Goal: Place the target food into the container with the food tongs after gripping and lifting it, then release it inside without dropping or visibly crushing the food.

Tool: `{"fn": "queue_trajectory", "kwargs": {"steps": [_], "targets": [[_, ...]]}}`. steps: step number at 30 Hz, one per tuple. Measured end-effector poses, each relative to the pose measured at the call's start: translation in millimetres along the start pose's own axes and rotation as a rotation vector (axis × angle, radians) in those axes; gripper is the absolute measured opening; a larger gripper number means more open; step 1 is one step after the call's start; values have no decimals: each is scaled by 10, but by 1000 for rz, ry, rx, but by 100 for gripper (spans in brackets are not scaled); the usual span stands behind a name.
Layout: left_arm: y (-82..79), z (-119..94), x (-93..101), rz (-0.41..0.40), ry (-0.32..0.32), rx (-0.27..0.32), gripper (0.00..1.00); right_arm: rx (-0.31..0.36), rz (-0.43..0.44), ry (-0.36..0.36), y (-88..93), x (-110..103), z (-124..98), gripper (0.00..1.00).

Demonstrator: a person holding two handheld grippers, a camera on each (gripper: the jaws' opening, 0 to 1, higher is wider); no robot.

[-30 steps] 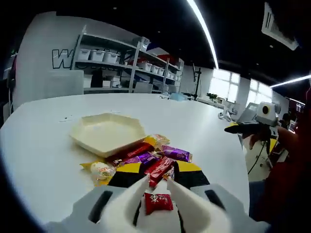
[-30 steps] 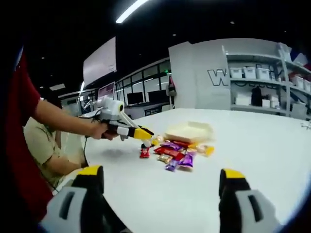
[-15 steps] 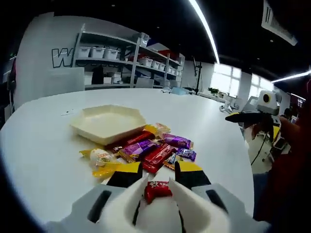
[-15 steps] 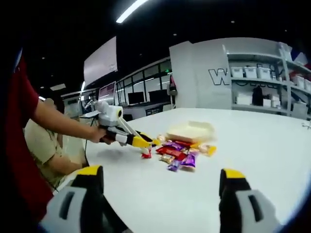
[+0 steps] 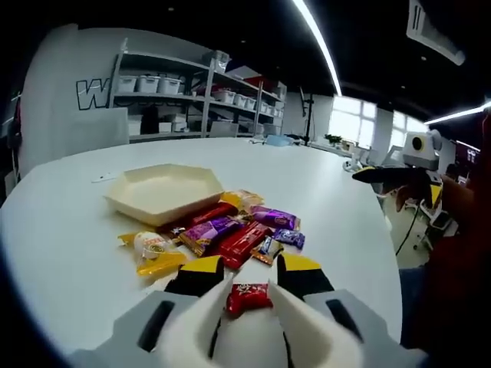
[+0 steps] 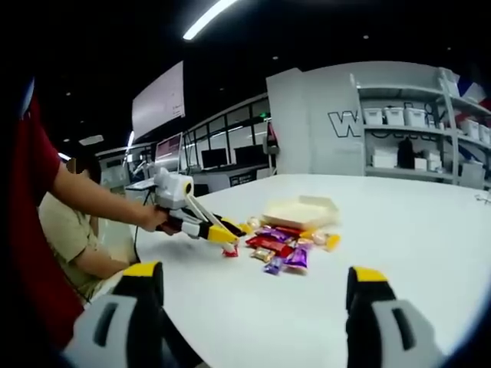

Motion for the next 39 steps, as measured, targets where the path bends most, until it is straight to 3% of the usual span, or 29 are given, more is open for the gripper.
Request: {"fn": "queue_trajectory", "kwargs": {"steps": [12,17,21,29,39], "targets": [[32,1,58,20,-7,11,20,-1,-8,6,-7,33,-58,98],[20,-8,-3,-85,-51,20,20,3,-11,2,-17,21,-66,98],[-1,-7,9,-86,-47,10,20,8,-8,10,-21,36,-95,98],[-186,6,13,-83,-39,42,20,8,-3,17,-19,47,-114,98],[-434,74,-129,-50,-56,75,21,9,-12,14,-47,32,-112,98]]}}
Point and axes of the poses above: the point that each gripper's makers call its tool centre point, and the gripper's own axes: z roughly forward along the fingers, x roughly to its right, y roughly out of its underside, the point moved 4 cm from there along -z, roughly backward along the fingers, and after that the axes turned 8 degrees about x, right-handed, at the moved point
